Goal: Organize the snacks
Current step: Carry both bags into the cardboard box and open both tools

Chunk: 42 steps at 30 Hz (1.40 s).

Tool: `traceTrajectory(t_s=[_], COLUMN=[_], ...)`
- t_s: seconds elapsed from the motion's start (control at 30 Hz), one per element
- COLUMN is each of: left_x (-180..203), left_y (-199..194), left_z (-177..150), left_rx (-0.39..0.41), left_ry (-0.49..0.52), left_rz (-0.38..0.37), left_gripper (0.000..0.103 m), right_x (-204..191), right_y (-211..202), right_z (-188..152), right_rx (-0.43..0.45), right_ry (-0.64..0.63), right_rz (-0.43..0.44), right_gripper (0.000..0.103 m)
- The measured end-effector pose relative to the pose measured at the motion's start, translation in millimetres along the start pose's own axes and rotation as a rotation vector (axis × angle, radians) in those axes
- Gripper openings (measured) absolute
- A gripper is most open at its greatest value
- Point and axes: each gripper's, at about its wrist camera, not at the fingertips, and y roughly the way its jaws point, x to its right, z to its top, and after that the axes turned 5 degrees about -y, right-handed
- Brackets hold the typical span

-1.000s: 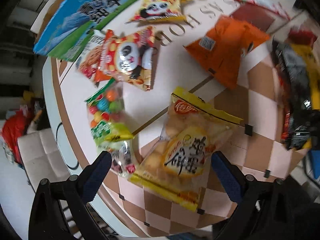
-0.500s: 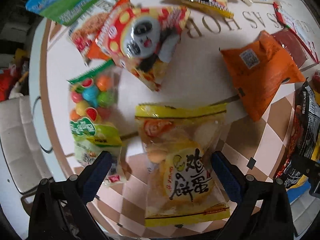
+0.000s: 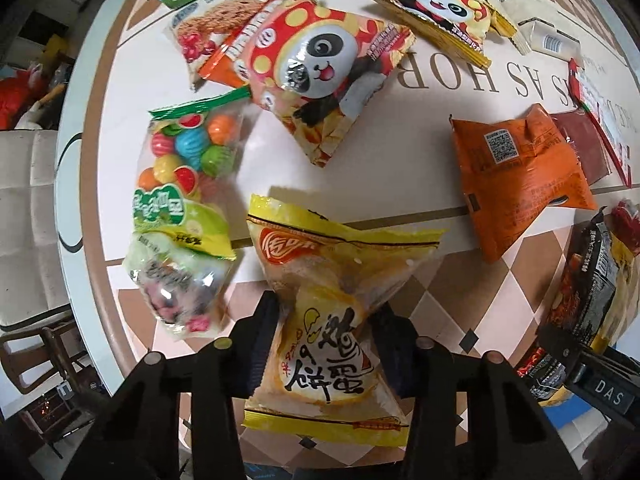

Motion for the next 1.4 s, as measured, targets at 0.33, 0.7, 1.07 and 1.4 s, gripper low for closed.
traceTrajectory(t_s=[0.33,0.7,1.07,1.4], left_x=[-30,-29,-30,-45], left_y=[-31,-132,-204,-173], left_z=[-31,-37,98,275], left_rx=[0.066,0.215,0.289,0.209], left_ry=[-0.050,-0.101,-0.190,-0.245], left_rz=[-0.053,-0.172,-0.278,-0.283], left_gripper=[0.041,0.041,0.041,0.041], right_x=[4,-16,-97,-178], right_y=[-34,-142,-250,-263], right_z=[-46,-77,29,203], right_rx=[0.100,0.245,0.341,0.351], right_ry=[-0.095,-0.290,-0.450,-0.481], right_rz=[0.031,0.122,0.198,0.172], right_gripper=[0.088,0.088,0.089,0.089])
